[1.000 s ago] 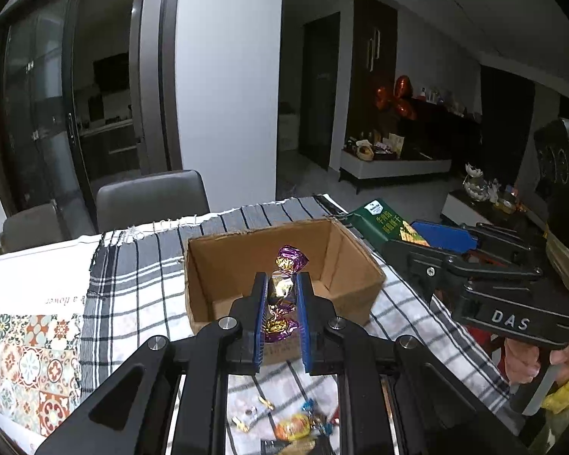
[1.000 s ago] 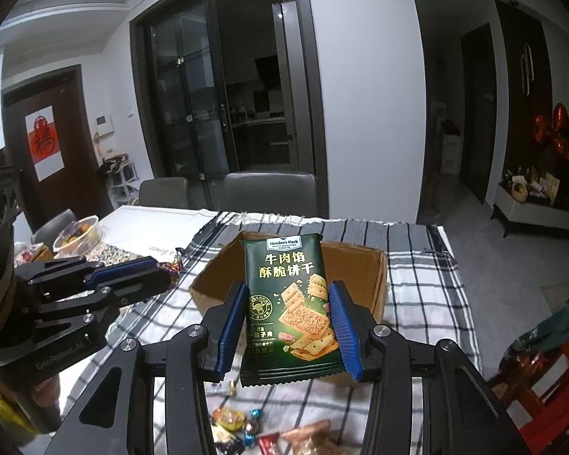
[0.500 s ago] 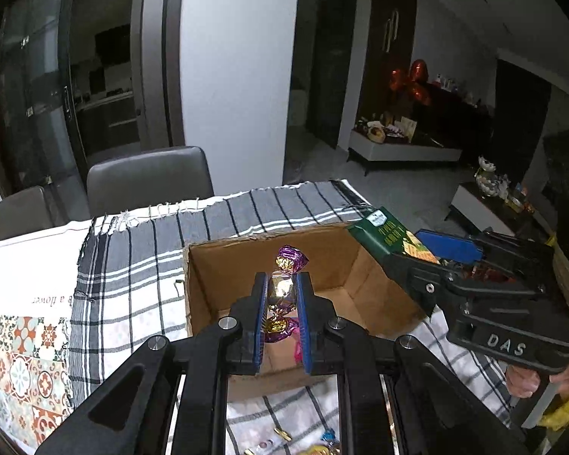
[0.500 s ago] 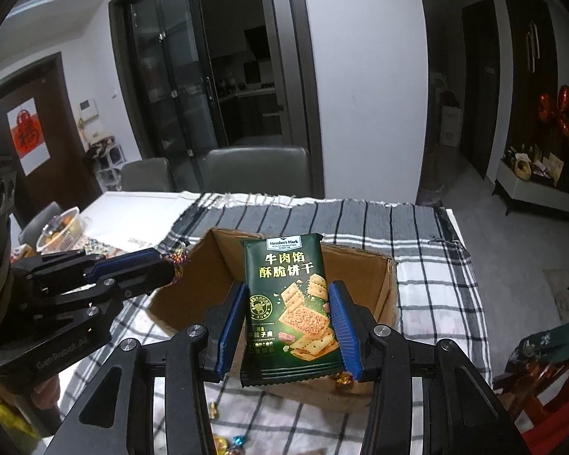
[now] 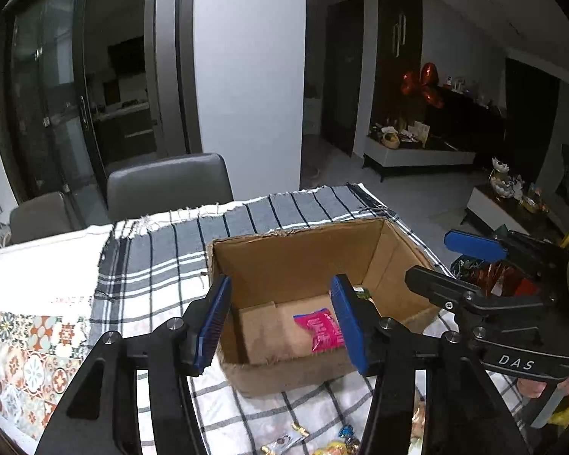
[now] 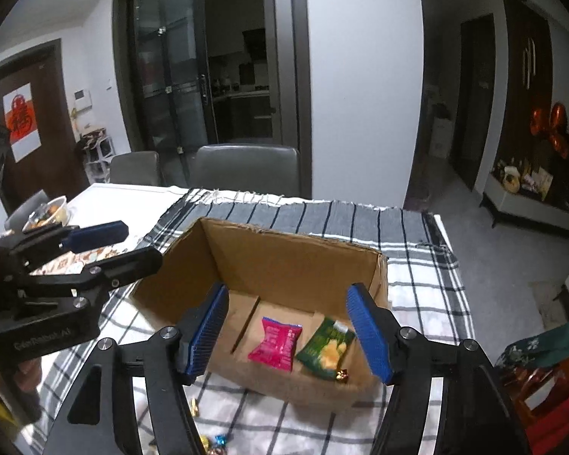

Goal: Organize snacks
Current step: 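Open both tools to drop the candies and green packet into the box, then move both tools back down toward the remaining snacks on the table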

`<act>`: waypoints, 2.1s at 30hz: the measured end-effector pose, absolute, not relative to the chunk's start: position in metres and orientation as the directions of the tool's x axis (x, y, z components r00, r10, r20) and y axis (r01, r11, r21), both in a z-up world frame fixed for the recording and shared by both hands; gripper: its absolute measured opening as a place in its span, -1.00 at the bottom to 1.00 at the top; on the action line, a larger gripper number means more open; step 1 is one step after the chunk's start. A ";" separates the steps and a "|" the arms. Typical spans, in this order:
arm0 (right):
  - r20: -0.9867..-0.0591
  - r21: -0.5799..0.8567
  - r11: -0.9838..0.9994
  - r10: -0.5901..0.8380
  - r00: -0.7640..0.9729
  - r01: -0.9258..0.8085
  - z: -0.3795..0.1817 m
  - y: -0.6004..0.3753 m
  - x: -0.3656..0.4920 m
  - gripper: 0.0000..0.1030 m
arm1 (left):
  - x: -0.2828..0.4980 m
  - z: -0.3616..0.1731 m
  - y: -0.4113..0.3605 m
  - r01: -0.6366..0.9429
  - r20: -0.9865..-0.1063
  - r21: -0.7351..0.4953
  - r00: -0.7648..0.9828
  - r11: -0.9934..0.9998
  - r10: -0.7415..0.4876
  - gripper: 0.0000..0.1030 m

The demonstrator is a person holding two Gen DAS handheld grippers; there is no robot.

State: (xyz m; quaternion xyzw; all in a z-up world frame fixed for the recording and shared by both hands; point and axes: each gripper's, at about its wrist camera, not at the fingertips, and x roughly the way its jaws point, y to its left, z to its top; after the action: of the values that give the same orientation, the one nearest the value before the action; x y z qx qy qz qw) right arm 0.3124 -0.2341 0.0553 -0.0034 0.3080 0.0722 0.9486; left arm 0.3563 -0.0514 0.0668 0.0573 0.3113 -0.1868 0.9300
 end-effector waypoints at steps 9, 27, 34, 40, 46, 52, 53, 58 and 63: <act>-0.533 0.047 0.985 0.163 0.830 -0.164 0.064 -0.225 0.262 0.27 | 0.298 0.079 -0.043 0.414 -0.535 0.033 0.776 0.910 -0.333 0.03; -0.479 -0.013 0.984 0.149 0.865 -0.177 0.044 -0.208 0.168 0.27 | 0.192 0.047 -0.029 0.397 -0.478 0.118 0.826 0.910 -0.299 0.03; -0.511 -0.038 0.978 0.156 0.845 -0.203 0.020 -0.202 0.146 0.27 | 0.164 0.019 -0.028 0.406 -0.498 0.131 0.816 0.904 -0.294 0.03; -0.559 -0.058 0.973 0.153 0.815 -0.223 -0.005 -0.196 0.139 0.27 | 0.163 -0.007 -0.029 0.441 -0.555 0.124 0.774 0.889 -0.306 0.03; -0.586 -0.076 0.971 0.142 0.798 -0.228 -0.027 -0.189 0.138 0.26 | 0.164 -0.032 -0.030 0.471 -0.592 0.140 0.745 0.871 -0.308 0.03; -0.624 -0.096 0.963 0.140 0.769 -0.253 -0.049 -0.183 0.144 0.25 | 0.177 -0.056 -0.034 0.508 -0.638 0.148 0.705 0.849 -0.310 0.02; -0.628 -0.097 0.962 0.140 0.765 -0.256 -0.052 -0.183 0.146 0.23 | 0.179 -0.059 -0.036 0.514 -0.643 0.153 0.700 0.844 -0.309 0.02; -0.665 -0.079 0.960 0.151 0.731 -0.270 -0.069 -0.185 0.160 0.14 | 0.193 -0.075 -0.043 0.552 -0.676 0.167 0.667 0.817 -0.313 0.02; -0.694 -0.068 0.960 0.150 0.704 -0.271 -0.085 -0.188 0.174 0.04 | 0.208 -0.087 -0.050 0.580 -0.690 0.204 0.657 0.789 -0.305 -0.02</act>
State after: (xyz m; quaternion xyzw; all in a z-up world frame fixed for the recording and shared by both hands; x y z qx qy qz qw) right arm 0.1737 -0.1884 -0.0854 -0.0825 0.3671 0.1145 0.9194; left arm 0.2081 -0.0504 -0.0866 0.2082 0.3304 -0.2497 0.8861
